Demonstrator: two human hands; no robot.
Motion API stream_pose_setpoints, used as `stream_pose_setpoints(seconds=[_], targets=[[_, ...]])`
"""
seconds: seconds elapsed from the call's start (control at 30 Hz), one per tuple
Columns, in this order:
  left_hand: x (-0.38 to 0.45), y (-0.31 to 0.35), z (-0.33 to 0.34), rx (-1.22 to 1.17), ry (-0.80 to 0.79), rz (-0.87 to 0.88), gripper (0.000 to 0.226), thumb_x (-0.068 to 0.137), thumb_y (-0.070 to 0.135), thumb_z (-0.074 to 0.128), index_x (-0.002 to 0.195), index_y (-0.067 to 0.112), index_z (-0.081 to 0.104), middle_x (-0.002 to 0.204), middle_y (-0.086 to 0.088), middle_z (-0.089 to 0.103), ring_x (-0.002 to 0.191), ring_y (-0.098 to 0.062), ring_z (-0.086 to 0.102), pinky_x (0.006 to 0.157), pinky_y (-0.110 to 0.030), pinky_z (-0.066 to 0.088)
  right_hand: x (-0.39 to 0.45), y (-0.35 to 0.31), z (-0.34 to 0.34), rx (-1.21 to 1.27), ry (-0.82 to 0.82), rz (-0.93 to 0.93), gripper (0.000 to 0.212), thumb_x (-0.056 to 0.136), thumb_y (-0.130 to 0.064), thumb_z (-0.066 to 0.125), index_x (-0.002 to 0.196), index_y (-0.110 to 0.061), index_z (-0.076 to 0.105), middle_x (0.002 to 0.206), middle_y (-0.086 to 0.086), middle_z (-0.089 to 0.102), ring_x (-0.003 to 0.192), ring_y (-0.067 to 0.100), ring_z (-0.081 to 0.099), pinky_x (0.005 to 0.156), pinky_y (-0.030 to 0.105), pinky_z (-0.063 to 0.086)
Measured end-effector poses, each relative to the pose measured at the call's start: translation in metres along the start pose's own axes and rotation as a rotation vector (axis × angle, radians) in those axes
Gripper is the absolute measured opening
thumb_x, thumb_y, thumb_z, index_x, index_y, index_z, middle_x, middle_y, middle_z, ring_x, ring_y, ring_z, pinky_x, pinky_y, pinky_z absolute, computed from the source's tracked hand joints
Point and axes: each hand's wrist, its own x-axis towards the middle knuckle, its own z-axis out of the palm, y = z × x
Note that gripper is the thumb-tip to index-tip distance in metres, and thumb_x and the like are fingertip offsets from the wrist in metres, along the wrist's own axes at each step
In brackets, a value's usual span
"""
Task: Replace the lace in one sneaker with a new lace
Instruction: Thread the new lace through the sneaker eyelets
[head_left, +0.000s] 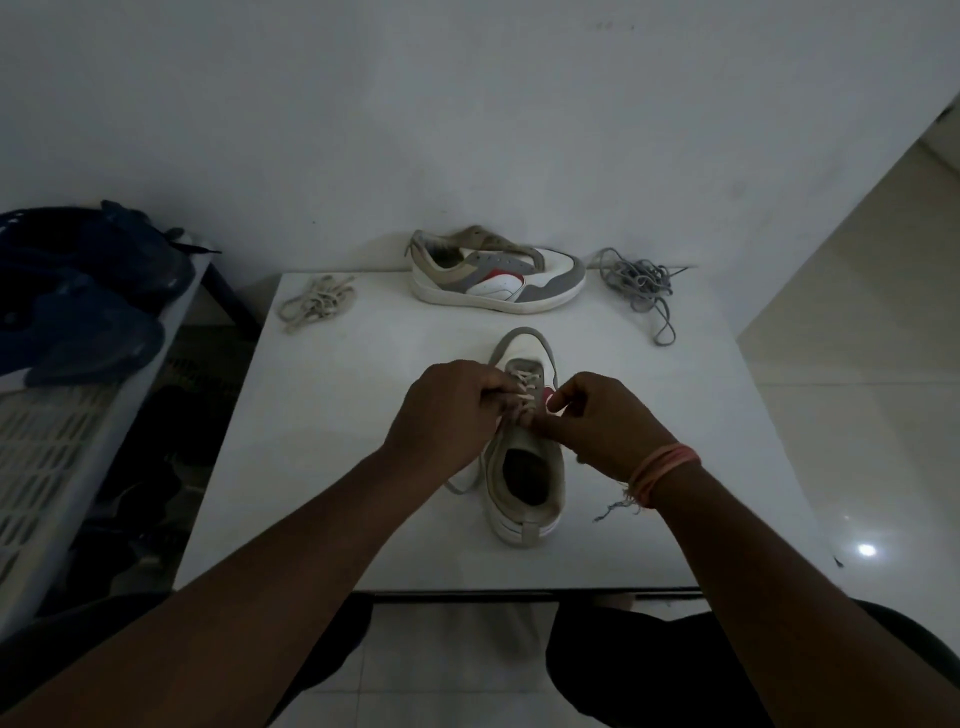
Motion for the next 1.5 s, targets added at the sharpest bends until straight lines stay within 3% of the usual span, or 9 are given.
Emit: stream_pose_setpoints(seconds=[0.2,0.3,0.4,0.57,0.7,0.83,1.13,1.3,1.5], targets=[[-0.011,0.016,0.012,0.095,0.002,0.022,0.024,0.095,0.031,0.061,0.110,0.018,0.076,0.099,-0.005,0.073,0.089,-0.023,0.067,0.079,-0.039,0.056,0.006,0.004,0.001,0.119,-0.057,0.176,0.022,0.095,-0.019,0.065,0.081,-0.006,0.074,0.070,0.012,0.073,0.064,0.023,0.074,0.072,0.038,0.063],[-0.012,0.017,0.016,0.221,0.046,0.019,0.028,0.097,0.039,0.057,0.106,0.019,0.075,0.094,-0.004,0.070,0.084,-0.020,0.066,0.072,-0.035,0.055,0.007,0.000,-0.003,0.322,-0.130,0.360,0.015,0.097,-0.010,0.062,0.085,-0.006,0.071,0.079,0.015,0.072,0.070,0.025,0.073,0.066,0.031,0.063],[-0.013,0.018,0.021,0.281,0.066,0.034,0.030,0.099,0.040,0.053,0.103,0.020,0.074,0.095,-0.002,0.068,0.083,-0.019,0.064,0.071,-0.030,0.050,0.009,0.000,-0.003,0.384,-0.147,0.417,0.014,0.097,-0.008,0.061,0.087,-0.007,0.070,0.086,0.017,0.073,0.083,0.032,0.074,0.078,0.040,0.062],[-0.014,0.010,0.036,0.283,0.100,0.032,0.033,0.099,0.044,0.053,0.104,0.021,0.075,0.098,-0.003,0.066,0.086,-0.021,0.064,0.068,-0.028,0.041,0.009,0.001,-0.002,0.365,-0.148,0.381,0.015,0.098,-0.010,0.060,0.088,-0.009,0.070,0.087,0.015,0.073,0.078,0.026,0.074,0.066,0.031,0.062],[-0.016,0.008,0.039,0.271,0.108,0.037,0.033,0.098,0.045,0.055,0.105,0.021,0.075,0.099,-0.004,0.065,0.086,-0.021,0.064,0.069,-0.030,0.047,0.008,0.002,-0.001,0.360,-0.138,0.351,0.014,0.099,-0.010,0.059,0.094,-0.005,0.071,0.085,0.015,0.073,0.070,0.023,0.073,0.056,0.025,0.060],[-0.016,0.009,0.036,0.224,0.090,0.047,0.033,0.098,0.046,0.056,0.105,0.021,0.076,0.098,-0.005,0.067,0.086,-0.022,0.065,0.071,-0.034,0.052,0.008,0.003,-0.001,0.348,-0.139,0.326,0.014,0.099,-0.009,0.058,0.095,-0.004,0.071,0.087,0.017,0.073,0.072,0.024,0.073,0.058,0.026,0.060],[-0.019,0.011,0.039,0.134,0.150,0.023,0.026,0.096,0.041,0.061,0.099,0.022,0.079,0.091,-0.002,0.068,0.081,-0.017,0.063,0.065,-0.027,0.044,0.007,0.004,-0.001,0.323,-0.144,0.280,0.015,0.099,-0.012,0.060,0.090,-0.007,0.070,0.088,0.019,0.074,0.076,0.028,0.075,0.063,0.029,0.062],[-0.021,0.012,0.042,0.221,0.186,0.063,0.028,0.099,0.041,0.056,0.100,0.022,0.076,0.095,-0.002,0.067,0.081,-0.017,0.064,0.065,-0.022,0.036,0.005,0.005,-0.002,0.218,-0.148,0.146,0.019,0.098,-0.021,0.063,0.094,-0.005,0.072,0.085,0.014,0.075,0.074,0.023,0.075,0.069,0.029,0.062],[-0.016,0.013,0.047,0.372,0.157,0.070,0.028,0.097,0.038,0.053,0.097,0.021,0.075,0.092,-0.001,0.067,0.078,-0.020,0.064,0.062,-0.028,0.041,0.004,0.010,-0.002,0.127,-0.122,0.022,0.012,0.097,-0.018,0.065,0.101,-0.008,0.072,0.089,0.009,0.074,0.072,0.019,0.075,0.070,0.033,0.063]])
